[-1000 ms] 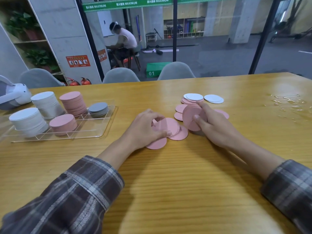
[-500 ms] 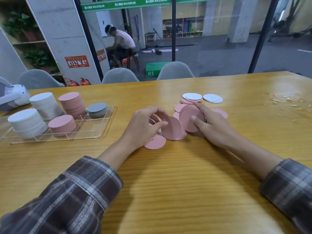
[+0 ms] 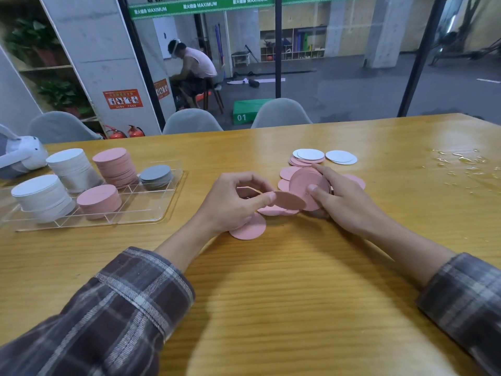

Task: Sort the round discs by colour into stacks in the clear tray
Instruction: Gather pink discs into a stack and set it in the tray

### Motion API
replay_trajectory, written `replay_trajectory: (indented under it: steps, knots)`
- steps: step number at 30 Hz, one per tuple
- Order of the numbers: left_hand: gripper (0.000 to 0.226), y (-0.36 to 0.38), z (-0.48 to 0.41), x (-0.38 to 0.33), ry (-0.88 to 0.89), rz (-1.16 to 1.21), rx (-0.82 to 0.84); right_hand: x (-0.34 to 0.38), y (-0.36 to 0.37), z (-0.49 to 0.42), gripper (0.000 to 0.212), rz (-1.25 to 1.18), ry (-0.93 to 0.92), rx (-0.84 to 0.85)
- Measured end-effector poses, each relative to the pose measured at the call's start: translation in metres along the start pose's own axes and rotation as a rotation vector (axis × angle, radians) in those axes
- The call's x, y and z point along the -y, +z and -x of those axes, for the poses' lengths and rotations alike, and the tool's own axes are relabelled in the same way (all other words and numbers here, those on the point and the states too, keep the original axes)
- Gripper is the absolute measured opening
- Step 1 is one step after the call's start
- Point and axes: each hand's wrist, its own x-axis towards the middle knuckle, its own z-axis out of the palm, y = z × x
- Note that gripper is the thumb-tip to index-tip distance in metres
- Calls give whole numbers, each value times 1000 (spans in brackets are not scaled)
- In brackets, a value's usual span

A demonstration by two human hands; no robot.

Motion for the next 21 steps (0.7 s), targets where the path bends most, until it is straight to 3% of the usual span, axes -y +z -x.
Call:
replay_trajectory:
  steps: [3, 5, 8, 21]
  knots:
    - [13, 1, 2, -2, -65, 33, 25, -2, 0, -1, 48, 1, -7, -7]
    - [1, 0, 2, -1, -45, -31, 29, -4, 1, -2, 47, -10, -8, -6]
    - [15, -1, 1, 3, -19, -111, 14, -5, 2, -3, 48, -10, -8, -3]
    - [20, -2, 1, -3, -51, 33, -16, -11, 4, -9, 52, -42, -5, -2]
